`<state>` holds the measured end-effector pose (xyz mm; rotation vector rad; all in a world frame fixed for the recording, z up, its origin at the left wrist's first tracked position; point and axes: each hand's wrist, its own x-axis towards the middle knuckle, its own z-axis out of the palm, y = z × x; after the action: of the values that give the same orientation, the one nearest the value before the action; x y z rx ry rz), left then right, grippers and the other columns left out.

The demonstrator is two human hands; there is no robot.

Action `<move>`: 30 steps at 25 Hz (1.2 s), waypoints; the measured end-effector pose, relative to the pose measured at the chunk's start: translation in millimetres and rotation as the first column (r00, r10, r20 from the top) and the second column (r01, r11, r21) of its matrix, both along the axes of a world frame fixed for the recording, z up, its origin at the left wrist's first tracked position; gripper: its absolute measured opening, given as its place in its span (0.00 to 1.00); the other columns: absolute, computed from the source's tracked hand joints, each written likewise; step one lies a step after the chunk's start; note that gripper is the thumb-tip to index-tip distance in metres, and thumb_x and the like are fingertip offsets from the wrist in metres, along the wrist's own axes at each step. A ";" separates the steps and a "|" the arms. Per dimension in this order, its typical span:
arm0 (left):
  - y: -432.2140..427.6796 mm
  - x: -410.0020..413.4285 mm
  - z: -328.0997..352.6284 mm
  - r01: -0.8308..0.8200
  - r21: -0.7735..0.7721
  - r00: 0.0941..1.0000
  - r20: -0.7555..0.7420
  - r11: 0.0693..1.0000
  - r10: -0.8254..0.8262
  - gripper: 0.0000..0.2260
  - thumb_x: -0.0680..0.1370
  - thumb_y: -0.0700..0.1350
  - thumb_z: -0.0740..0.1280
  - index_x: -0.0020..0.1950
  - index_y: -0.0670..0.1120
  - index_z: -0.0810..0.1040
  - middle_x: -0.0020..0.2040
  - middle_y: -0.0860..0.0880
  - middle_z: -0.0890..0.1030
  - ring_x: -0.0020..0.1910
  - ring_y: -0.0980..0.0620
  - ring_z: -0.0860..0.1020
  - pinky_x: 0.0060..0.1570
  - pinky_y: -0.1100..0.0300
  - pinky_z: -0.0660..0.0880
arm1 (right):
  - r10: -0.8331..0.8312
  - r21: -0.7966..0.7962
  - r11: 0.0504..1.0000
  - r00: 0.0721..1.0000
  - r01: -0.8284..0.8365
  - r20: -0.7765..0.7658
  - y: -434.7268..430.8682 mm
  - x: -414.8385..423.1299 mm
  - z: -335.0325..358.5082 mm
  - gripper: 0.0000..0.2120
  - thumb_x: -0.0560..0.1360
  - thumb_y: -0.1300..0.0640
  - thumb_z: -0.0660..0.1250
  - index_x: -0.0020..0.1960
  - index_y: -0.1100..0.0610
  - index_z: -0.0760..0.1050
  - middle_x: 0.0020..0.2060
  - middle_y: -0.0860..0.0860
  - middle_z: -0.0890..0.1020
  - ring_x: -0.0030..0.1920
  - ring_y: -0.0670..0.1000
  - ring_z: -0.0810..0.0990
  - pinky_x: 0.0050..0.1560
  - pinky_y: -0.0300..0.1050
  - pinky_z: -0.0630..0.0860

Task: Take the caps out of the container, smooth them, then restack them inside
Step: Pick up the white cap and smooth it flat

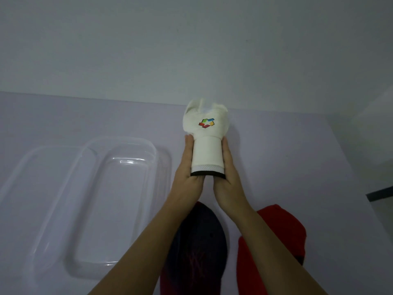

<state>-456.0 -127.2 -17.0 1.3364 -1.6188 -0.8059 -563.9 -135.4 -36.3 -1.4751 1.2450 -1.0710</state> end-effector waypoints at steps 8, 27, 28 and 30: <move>12.6 -3.1 32.3 -0.026 0.040 0.969 -0.244 0.999 0.035 0.13 0.83 0.42 0.50 0.61 0.55 0.69 0.45 0.67 0.83 0.46 0.73 0.79 0.44 0.77 0.74 | -0.002 -0.163 0.987 0.999 -0.006 -0.047 18.7 -1.0 22.0 0.23 0.80 0.60 0.56 0.68 0.44 0.50 0.61 0.33 0.66 0.56 0.24 0.69 0.59 0.26 0.68; -38.3 52.7 107.6 0.068 0.175 0.997 -0.034 0.982 -0.063 0.12 0.78 0.53 0.62 0.54 0.49 0.79 0.51 0.50 0.82 0.51 0.51 0.80 0.54 0.52 0.79 | 0.082 -0.333 0.917 0.920 -0.220 -0.383 39.0 -29.6 43.4 0.34 0.76 0.52 0.64 0.72 0.32 0.48 0.77 0.50 0.42 0.76 0.46 0.49 0.70 0.34 0.61; -38.2 52.6 108.2 0.069 0.155 0.996 -0.069 0.986 -0.058 0.10 0.77 0.51 0.64 0.51 0.47 0.79 0.49 0.48 0.83 0.49 0.49 0.81 0.52 0.50 0.80 | 0.117 -0.308 0.912 0.893 -0.269 -0.434 40.6 -31.6 43.3 0.36 0.75 0.53 0.64 0.72 0.32 0.45 0.76 0.48 0.39 0.76 0.46 0.49 0.69 0.37 0.64; -37.4 55.1 108.7 0.053 0.119 0.994 -0.102 0.991 -0.041 0.10 0.77 0.51 0.65 0.48 0.44 0.78 0.46 0.45 0.83 0.47 0.46 0.81 0.49 0.49 0.79 | 0.219 -0.200 0.907 0.822 -0.370 -0.525 42.5 -37.8 46.7 0.47 0.71 0.63 0.64 0.72 0.33 0.38 0.75 0.43 0.33 0.76 0.46 0.49 0.63 0.37 0.71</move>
<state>-400.9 -164.6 91.7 1.3244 -1.5488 -0.9982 -601.7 -92.8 10.4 -2.1981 1.1602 -0.7017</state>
